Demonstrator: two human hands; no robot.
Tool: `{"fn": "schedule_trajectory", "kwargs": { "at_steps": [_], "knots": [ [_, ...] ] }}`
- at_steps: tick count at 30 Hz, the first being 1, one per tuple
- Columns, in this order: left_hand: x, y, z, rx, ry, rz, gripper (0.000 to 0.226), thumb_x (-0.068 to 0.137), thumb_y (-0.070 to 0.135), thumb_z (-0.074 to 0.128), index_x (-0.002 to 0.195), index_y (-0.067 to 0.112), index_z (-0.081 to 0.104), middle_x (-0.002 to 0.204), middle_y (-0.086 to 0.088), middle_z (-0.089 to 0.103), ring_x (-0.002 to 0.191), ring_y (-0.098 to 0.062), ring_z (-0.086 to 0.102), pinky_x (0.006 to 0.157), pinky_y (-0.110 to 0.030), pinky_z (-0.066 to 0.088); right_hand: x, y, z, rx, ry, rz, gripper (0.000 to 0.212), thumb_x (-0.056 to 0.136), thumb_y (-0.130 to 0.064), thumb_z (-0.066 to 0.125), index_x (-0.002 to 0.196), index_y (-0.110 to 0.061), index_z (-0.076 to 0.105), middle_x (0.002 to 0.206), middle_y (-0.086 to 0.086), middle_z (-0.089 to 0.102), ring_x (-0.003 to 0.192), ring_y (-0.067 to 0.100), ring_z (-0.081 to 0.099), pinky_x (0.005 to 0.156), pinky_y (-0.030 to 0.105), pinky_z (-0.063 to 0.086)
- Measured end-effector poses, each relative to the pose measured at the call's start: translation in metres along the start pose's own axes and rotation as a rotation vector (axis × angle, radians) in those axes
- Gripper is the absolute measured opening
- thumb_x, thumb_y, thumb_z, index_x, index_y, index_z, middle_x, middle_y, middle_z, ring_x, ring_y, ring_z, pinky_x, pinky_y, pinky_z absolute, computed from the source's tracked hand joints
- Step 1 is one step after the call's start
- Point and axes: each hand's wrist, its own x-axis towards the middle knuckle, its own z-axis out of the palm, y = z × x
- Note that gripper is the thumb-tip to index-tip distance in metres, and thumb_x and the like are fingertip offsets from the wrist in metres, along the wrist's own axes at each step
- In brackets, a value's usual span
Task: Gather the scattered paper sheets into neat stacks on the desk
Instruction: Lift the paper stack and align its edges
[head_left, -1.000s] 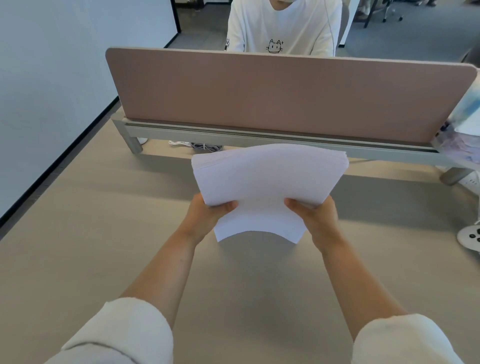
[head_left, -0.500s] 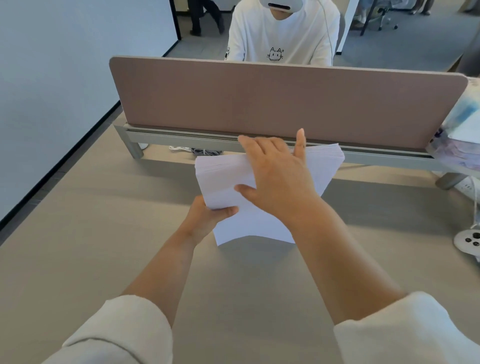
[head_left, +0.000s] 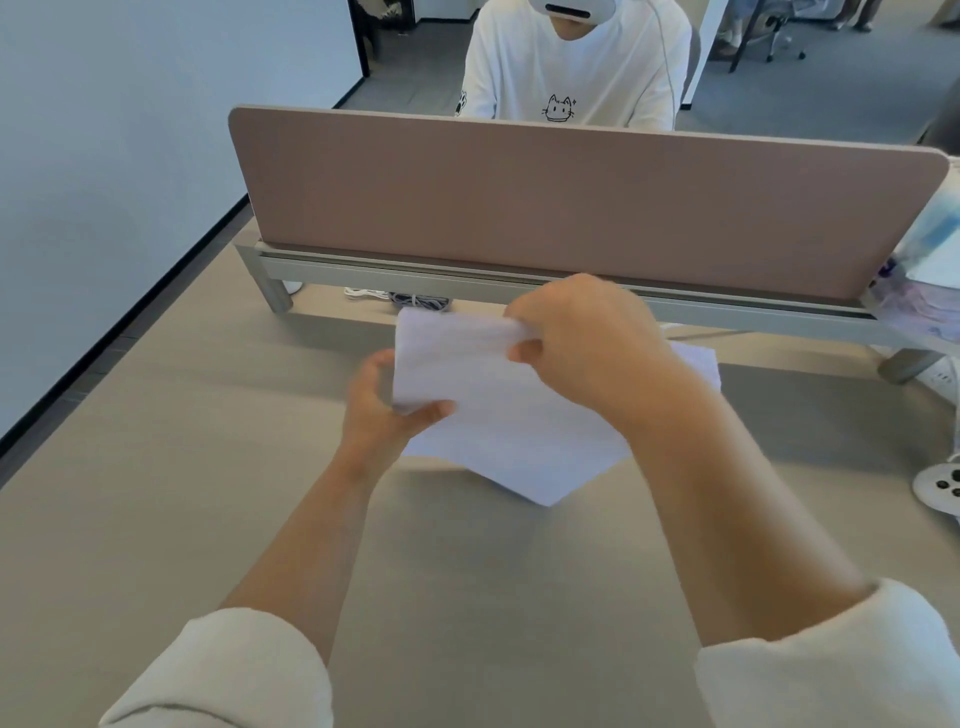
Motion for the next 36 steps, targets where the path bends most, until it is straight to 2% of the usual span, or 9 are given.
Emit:
{"fn": "schedule_trajectory", "kwargs": {
  "at_steps": [3,5,8,10,13,19,24,29,36],
  "knots": [
    [0.001,-0.013,-0.018,-0.082,0.23,-0.071,0.123,0.044,0.045,0.084,0.146,0.028,0.018,0.149,0.007,0.025,0.136,-0.009,0.032,0.107,-0.032,0.034,-0.013,0.024,-0.008,0.357,0.14,0.09,0.009,0.085,-0.021,0.065,0.081,-0.013,0.064,0.069,-0.002,0.05,0.075,0.022,0.051,0.062,0.029,0.033],
    [0.003,-0.018,-0.028,-0.304,0.15,-0.043,0.102,0.05,0.038,0.082,0.137,0.022,0.029,0.137,0.001,0.044,0.122,-0.012,0.048,0.096,-0.03,0.045,-0.019,0.04,0.001,0.613,0.168,0.233,0.017,0.083,-0.02,0.068,0.075,-0.007,0.06,0.063,-0.001,0.049,0.061,0.016,0.043,0.052,0.024,0.031],
    [0.004,-0.023,-0.036,-0.431,-0.027,-0.082,0.081,0.055,0.035,0.084,0.122,0.007,0.05,0.115,-0.005,0.065,0.102,-0.02,0.064,0.079,-0.033,0.056,-0.022,0.061,0.037,0.951,0.15,0.443,0.032,0.076,-0.027,0.072,0.084,0.002,0.061,0.071,0.005,0.053,0.065,0.016,0.047,0.061,0.028,0.037],
    [0.002,-0.023,-0.036,-0.414,-0.061,-0.134,0.053,0.059,0.027,0.082,0.105,0.012,0.062,0.101,0.004,0.073,0.091,-0.015,0.069,0.073,-0.029,0.057,-0.025,0.07,0.06,1.081,0.164,0.538,0.034,0.072,-0.03,0.071,0.084,0.0,0.063,0.075,0.006,0.056,0.071,0.017,0.05,0.065,0.034,0.04],
    [0.001,-0.018,-0.03,-0.378,-0.018,-0.113,0.031,0.065,0.015,0.075,0.095,0.017,0.065,0.087,0.009,0.075,0.079,-0.01,0.071,0.066,-0.025,0.056,-0.032,0.08,0.087,1.121,0.2,0.598,0.009,0.082,-0.017,0.07,0.074,-0.018,0.065,0.075,-0.001,0.061,0.071,0.017,0.055,0.067,0.029,0.042],
    [-0.006,-0.006,-0.008,-0.37,-0.054,-0.044,0.03,0.081,-0.005,0.064,0.081,0.025,0.071,0.078,0.014,0.073,0.073,-0.003,0.068,0.064,-0.022,0.056,-0.059,0.096,0.12,1.324,0.274,0.65,0.01,0.077,-0.014,0.074,0.076,-0.021,0.068,0.072,-0.012,0.07,0.075,0.01,0.063,0.075,0.032,0.048],
    [-0.011,-0.022,-0.004,-0.308,-0.161,-0.033,0.034,0.063,0.005,0.073,0.082,0.033,0.075,0.087,0.013,0.074,0.083,-0.003,0.069,0.071,-0.019,0.055,-0.081,0.119,0.134,1.32,0.222,0.585,0.044,0.078,0.014,0.065,0.094,-0.027,0.06,0.079,-0.021,0.072,0.077,-0.004,0.066,0.069,0.017,0.055],
    [-0.015,-0.032,-0.002,-0.219,-0.29,-0.045,0.05,0.056,0.029,0.078,0.104,0.024,0.066,0.1,0.006,0.072,0.098,-0.01,0.067,0.077,-0.021,0.053,-0.089,0.123,0.148,1.278,0.11,0.624,0.04,0.06,-0.012,0.075,0.096,-0.025,0.064,0.087,-0.015,0.073,0.086,0.002,0.068,0.077,0.023,0.05],
    [-0.005,-0.03,-0.003,-0.237,-0.354,-0.058,0.047,0.062,0.012,0.077,0.106,0.021,0.065,0.102,0.006,0.073,0.098,-0.009,0.067,0.077,-0.018,0.053,-0.089,0.127,0.147,1.309,0.174,0.606,0.041,0.06,-0.012,0.075,0.097,-0.025,0.065,0.09,-0.012,0.073,0.089,0.006,0.068,0.074,0.021,0.053]
  ]
}}
